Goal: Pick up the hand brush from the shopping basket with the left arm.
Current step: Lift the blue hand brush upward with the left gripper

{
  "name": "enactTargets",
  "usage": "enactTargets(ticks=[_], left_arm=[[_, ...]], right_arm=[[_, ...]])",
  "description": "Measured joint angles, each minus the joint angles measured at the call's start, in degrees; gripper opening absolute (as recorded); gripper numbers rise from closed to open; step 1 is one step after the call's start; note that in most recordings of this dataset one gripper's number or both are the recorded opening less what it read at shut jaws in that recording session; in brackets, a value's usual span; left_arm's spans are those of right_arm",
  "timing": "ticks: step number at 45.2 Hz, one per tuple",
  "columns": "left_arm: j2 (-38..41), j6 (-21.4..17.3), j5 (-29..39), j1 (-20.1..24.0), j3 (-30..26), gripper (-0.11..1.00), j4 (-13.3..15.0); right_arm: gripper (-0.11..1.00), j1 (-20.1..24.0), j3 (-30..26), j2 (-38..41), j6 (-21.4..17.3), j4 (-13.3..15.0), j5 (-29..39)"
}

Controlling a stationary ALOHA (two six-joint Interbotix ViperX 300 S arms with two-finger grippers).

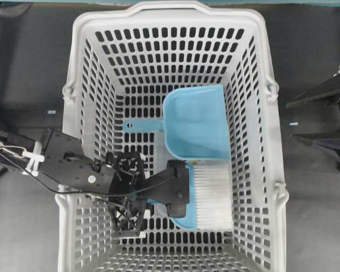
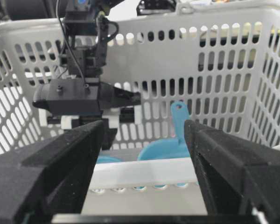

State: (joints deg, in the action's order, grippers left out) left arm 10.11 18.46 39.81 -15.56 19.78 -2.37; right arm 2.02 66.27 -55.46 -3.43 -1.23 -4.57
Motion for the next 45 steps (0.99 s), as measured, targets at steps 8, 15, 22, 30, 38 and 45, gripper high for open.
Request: enactTargets(ticks=[8, 15, 22, 30, 38, 45], left_arm=[[0.00, -0.18, 0.00, 0.00, -0.18, 0.24, 0.00], [-1.76, -0.18, 0.79, 0.00, -1.76, 0.24, 0.00], [-6.06, -0.18, 4.13, 0.00, -4.92, 0.24, 0.00], [-12.22, -0.18, 10.99, 0.00, -9.58, 0.24, 0.00], [-17.84, -0.35, 17.93, 0.35, -16.70, 0.24, -0.09], [-20.13, -2.55, 20.48, 0.70, -21.09, 0.24, 0.00]], right_arm=[[0.67, 0.00, 0.00, 0.00, 0.00, 0.00, 0.00], [0.67, -0.09, 0.18, 0.00, -0.09, -0.09, 0.09], [0.67, 0.00, 0.26, 0.00, -1.49, -0.09, 0.00], [0.67, 0.00, 0.53, 0.00, -2.72, -0.09, 0.00], [0.67, 0.00, 0.53, 0.00, -2.72, -0.09, 0.00], [0.67, -0.09, 0.62, 0.00, -2.72, -0.09, 0.00]])
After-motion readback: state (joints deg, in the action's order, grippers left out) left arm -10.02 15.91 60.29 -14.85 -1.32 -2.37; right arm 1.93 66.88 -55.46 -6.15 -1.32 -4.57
